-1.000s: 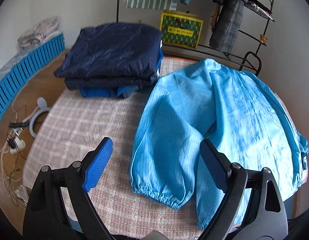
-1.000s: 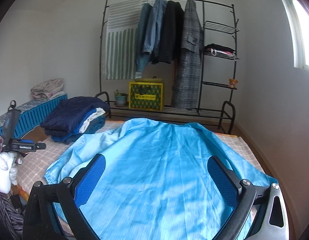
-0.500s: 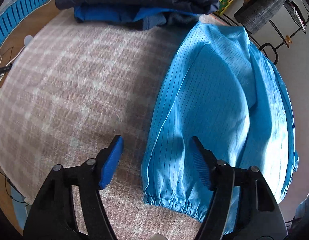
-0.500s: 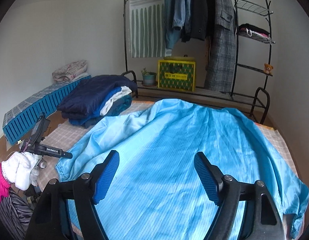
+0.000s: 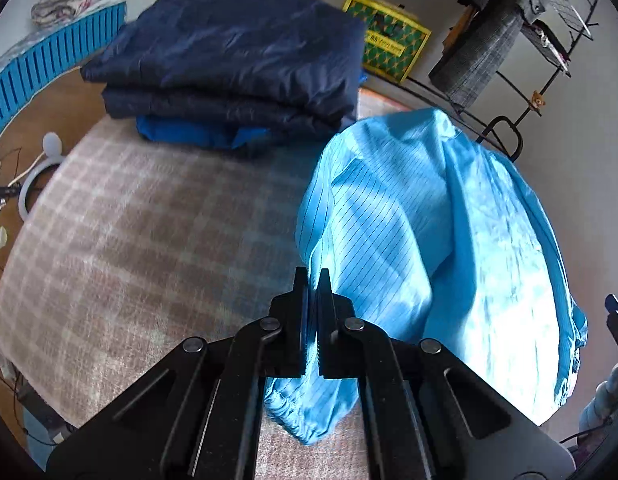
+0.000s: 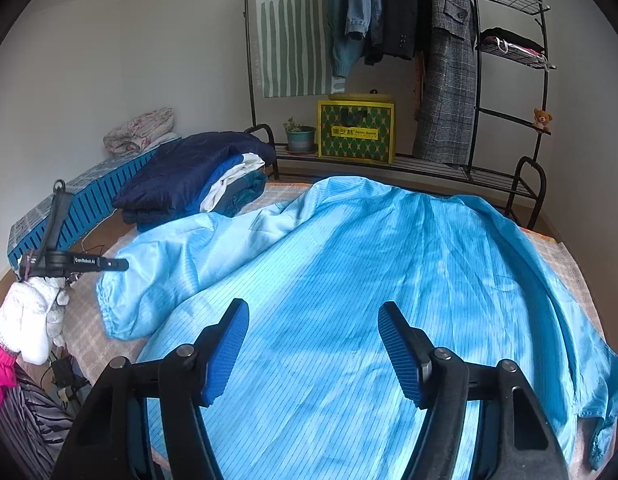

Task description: Fold large clothes

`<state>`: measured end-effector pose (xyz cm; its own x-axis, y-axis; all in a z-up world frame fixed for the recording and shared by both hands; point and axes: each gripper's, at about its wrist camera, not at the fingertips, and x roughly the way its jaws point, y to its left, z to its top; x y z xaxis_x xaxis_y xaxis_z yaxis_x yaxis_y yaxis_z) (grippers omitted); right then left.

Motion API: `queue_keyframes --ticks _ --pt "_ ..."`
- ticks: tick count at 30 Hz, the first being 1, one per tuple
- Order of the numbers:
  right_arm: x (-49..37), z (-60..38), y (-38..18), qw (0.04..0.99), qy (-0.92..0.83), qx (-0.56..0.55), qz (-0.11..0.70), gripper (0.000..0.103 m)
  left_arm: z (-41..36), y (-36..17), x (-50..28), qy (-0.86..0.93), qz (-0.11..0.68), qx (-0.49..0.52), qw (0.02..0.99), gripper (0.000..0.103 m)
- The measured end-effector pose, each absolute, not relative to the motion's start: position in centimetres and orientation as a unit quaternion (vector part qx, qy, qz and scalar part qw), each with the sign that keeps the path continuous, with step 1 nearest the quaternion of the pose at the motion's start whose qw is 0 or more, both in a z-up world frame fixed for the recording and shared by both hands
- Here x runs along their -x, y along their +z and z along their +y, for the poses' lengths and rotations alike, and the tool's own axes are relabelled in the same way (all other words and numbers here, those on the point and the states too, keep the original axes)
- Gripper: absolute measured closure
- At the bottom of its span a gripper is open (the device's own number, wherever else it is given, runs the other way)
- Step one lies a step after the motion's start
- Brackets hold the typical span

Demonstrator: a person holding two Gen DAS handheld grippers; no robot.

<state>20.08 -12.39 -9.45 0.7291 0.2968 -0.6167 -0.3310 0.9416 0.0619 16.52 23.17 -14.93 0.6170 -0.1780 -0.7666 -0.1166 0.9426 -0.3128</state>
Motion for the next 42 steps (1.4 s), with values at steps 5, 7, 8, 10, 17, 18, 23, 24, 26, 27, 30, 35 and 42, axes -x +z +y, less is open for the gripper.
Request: queue_keyframes --ticks 5,7,8,10,17,18,23,24,26,27,30,35,42 --pt "-21.1 -12.5 -9.6 0.921 0.177 -0.001 0.346 0.053 20.3 -10.4 -16.1 -0.071 0.387 0.155 0.906 0.103" --pt "-21.6 -12.7 -9.5 0.92 0.177 -0.014 0.35 0.062 18.3 -8.8 -15.8 -0.1 0.369 0.141 0.913 0.103" --pt "-21.9 -13.0 -9.4 0.919 0.176 -0.022 0.351 0.063 17.1 -7.9 -15.6 -0.116 0.36 0.127 0.917 0.103" --pt "-22.6 -13.7 -9.1 0.919 0.174 -0.043 0.35 0.064 14.3 -6.4 -14.7 -0.15 0.343 0.097 0.922 0.103" --pt "-25.0 -17.0 -9.9 0.9 0.171 -0.135 0.377 0.064 3.7 -8.2 -13.3 -0.275 0.377 0.002 0.884 0.103" --pt "-25.1 -17.3 -10.3 0.896 0.171 -0.143 0.383 0.064 2.6 -8.8 -12.9 -0.288 0.388 -0.01 0.875 0.103" --pt "-25.4 -17.8 -11.9 0.886 0.17 -0.142 0.408 0.065 0.0 -12.1 -10.4 -0.329 0.426 -0.057 0.841 0.103" --pt "-25.4 -17.7 -12.2 0.884 0.171 -0.139 0.413 0.065 -0.4 -12.6 -10.1 -0.338 0.434 -0.063 0.833 0.103" --pt "-25.5 -17.5 -13.1 0.877 0.175 -0.137 0.426 0.065 -0.9 -13.5 -8.7 -0.351 0.44 -0.078 0.823 0.103" --pt "-25.6 -17.3 -13.6 0.872 0.177 -0.136 0.435 0.065 -0.9 -13.9 -8.2 -0.355 0.442 -0.087 0.819 0.103" --pt "-26.1 -16.8 -15.5 0.859 0.175 -0.133 0.462 0.065 -0.9 -14.7 -6.2 -0.361 0.45 -0.084 0.813 0.103" --pt "-27.1 -15.8 -18.9 0.829 0.188 -0.138 0.507 0.063 -1.1 -14.6 -4.6 -0.374 0.439 -0.09 0.812 0.103" --pt "-27.8 -14.8 -22.7 0.786 0.215 -0.185 0.549 0.07 -1.2 -14.7 -5.0 -0.391 0.431 -0.101 0.807 0.103"
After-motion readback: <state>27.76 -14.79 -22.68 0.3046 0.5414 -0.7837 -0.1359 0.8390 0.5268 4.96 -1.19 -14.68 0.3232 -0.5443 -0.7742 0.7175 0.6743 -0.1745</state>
